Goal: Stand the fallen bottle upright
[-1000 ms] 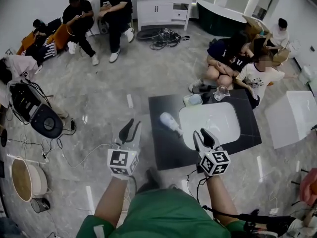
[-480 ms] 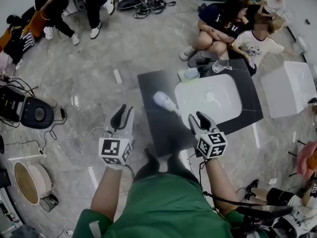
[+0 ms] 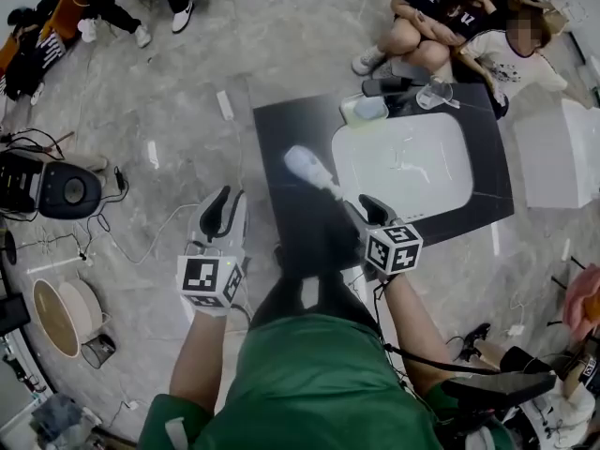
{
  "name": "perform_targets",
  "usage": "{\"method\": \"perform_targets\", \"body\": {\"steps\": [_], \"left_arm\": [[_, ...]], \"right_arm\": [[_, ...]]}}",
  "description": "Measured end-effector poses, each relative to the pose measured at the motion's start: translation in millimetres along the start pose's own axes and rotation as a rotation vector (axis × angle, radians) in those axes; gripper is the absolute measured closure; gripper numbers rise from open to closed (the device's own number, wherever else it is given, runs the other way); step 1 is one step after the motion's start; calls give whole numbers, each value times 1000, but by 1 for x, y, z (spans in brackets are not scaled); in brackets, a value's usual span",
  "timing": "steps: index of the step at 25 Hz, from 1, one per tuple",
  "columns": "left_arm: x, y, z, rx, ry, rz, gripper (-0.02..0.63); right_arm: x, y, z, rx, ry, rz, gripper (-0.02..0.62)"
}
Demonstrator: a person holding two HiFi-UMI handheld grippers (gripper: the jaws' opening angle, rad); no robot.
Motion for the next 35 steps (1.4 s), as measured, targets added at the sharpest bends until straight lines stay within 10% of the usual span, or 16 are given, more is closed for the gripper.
{"method": "perform_targets", "body": {"steps": [15,35], "left_arm": [[14,-29,22,83,60,-34,500],[22,-17,15,55,82,-68,509]], "right_arm": [[-22,-24,65,185,43,49,380],[-14,-9,62,164,8,-43,458]]}}
Point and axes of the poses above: the fingertips, and each gripper's own axes: z forward along the fingers, x to its left, y out of its top, the point moved 4 cm from there along -z, backward along the fingers, and after that the axes turned 6 degrees about -y, right-handed, at the moved point
